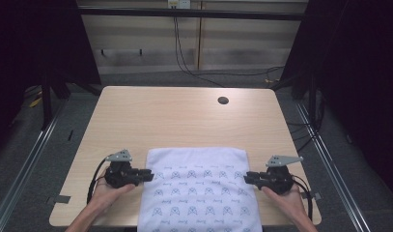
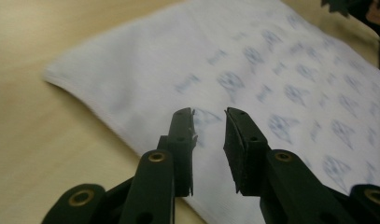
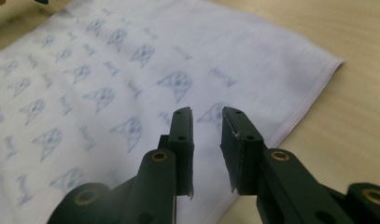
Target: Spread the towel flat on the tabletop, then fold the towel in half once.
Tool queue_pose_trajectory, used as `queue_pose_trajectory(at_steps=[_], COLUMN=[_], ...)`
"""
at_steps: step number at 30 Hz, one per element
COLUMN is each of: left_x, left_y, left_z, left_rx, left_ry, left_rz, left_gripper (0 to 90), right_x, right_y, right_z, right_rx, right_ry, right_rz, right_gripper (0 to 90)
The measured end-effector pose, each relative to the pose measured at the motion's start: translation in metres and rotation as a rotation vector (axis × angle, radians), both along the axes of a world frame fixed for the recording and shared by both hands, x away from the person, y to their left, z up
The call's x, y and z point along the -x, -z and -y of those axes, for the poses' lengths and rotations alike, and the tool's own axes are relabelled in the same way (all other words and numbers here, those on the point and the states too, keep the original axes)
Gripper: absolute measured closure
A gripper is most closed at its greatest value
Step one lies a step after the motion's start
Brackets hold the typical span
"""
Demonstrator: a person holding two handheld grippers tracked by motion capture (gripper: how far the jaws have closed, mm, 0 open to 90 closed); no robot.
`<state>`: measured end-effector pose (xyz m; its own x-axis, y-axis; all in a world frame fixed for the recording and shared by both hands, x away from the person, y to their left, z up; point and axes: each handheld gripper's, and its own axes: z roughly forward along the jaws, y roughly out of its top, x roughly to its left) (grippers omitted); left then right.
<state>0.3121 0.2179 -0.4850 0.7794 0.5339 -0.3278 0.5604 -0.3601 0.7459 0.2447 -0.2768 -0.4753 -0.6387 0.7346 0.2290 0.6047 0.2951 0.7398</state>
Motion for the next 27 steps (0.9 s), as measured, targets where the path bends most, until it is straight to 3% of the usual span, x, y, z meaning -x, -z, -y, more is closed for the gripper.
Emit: queue_pose_trajectory(at_steps=[5,8,11,13,15,18,20,22,24,27], left_x=[-0.017,-0.025,-0.035,-0.042,-0.048,-0.056,-0.061,-0.063,-0.064,-0.062], left_y=[0.000,0.000,-0.002,-0.002,0.000,0.003,0.006,0.008,0.011,0.015], left_z=[-0.010,-0.014,-0.016,-0.015,-0.014,-0.007,-0.001,0.007,0.012,0.020], left_rx=[-0.002,-0.027,-0.014,-0.040,-0.018,-0.046,-0.026,-0.061,-0.063,-0.119], left_ry=[-0.081,-0.107,-0.146,-0.159,-0.182,-0.170,-0.164,-0.145,-0.126,-0.096], left_rz=[0.022,0.022,0.047,0.051,0.054,0.043,0.044,0.032,0.027,0.027], left_gripper=[68.0,65.7,65.4,64.1,63.3,60.6,59.7,57.4,55.5,51.6], right_x=[-0.028,-0.037,-0.047,-0.055,-0.063,-0.076,-0.086,-0.095,-0.101,-0.106], right_y=[-0.001,-0.004,-0.006,-0.005,-0.003,0.002,0.006,0.011,0.016,0.022], right_z=[0.004,0.010,0.016,0.017,0.016,0.009,0.005,0.003,0.000,-0.007], right_rx=[0.024,0.036,0.025,0.020,0.025,0.053,0.080,0.084,0.101,0.121], right_ry=[0.062,0.085,0.120,0.131,0.138,0.130,0.119,0.125,0.125,0.114], right_rz=[0.017,0.043,0.045,0.041,0.030,0.030,0.019,0.003,-0.011,-0.028], right_gripper=[69.0,67.5,65.3,63.6,62.1,59.9,58.7,57.3,55.7,54.4])
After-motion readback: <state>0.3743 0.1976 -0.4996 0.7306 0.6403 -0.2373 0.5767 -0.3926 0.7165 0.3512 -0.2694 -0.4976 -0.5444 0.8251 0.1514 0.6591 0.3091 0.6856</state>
